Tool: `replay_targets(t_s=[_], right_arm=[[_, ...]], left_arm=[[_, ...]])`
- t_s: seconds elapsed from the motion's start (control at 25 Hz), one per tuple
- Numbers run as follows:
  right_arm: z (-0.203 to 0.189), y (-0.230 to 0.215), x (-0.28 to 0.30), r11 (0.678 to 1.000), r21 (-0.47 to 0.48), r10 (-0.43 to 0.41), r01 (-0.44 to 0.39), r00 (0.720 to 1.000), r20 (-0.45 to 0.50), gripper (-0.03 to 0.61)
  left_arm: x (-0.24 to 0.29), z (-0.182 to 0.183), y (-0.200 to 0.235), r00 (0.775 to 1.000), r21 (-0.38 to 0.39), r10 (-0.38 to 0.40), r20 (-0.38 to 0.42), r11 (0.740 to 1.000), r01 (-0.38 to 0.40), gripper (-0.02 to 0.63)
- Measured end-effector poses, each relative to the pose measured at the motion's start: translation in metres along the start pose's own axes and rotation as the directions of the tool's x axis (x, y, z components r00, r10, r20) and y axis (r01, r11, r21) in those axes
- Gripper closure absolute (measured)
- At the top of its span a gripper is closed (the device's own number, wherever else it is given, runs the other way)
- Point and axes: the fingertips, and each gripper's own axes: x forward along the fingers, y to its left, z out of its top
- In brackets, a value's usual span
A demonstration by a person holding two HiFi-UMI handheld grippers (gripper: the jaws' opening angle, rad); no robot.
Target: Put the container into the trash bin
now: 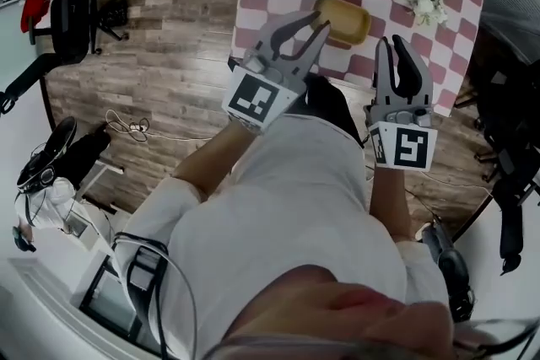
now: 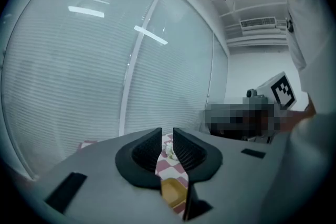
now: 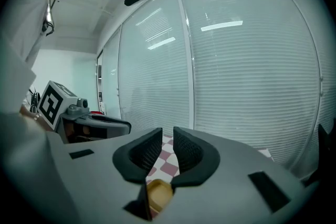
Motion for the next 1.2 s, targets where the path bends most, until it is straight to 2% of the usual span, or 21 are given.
replay_targets(t_s=[0.2, 0.4, 0.6, 0.76, 1.08, 1.2], right_arm=[[-0.059, -0.018, 0.018, 0.999, 0.035, -0.022, 0.024, 0.998, -0.065, 0.504], [-0.121, -0.034, 0.038, 0.996, 0.064, -0.044, 0.054, 0.988, -0.148, 0.455], [-0.189, -0.048, 0.054, 0.991, 0.108, -0.05, 0.079, 0.968, -0.247, 0.439], [-0.236, -0.052, 0.066, 0.985, 0.152, -0.035, 0.083, 0.954, -0.299, 0.411], [-0.296, -0.047, 0.081, 0.975, 0.202, -0.005, 0.09, 0.922, -0.388, 0.383], [-0.309, -0.046, 0.081, 0.969, 0.227, 0.007, 0.094, 0.914, -0.405, 0.382]], left_arm=[[0.022, -0.06, 0.015, 0.997, -0.033, 0.004, -0.073, 0.999, -0.006, 0.528], [0.041, -0.112, 0.035, 0.989, -0.055, 0.02, -0.147, 0.998, -0.028, 0.495], [0.061, -0.171, 0.052, 0.973, -0.085, 0.031, -0.228, 0.995, -0.052, 0.476], [0.072, -0.218, 0.06, 0.951, -0.113, 0.037, -0.307, 0.991, -0.075, 0.454], [0.08, -0.277, 0.072, 0.912, -0.178, 0.038, -0.409, 0.977, -0.121, 0.453], [0.081, -0.287, 0.072, 0.906, -0.188, 0.038, -0.421, 0.974, -0.128, 0.453]])
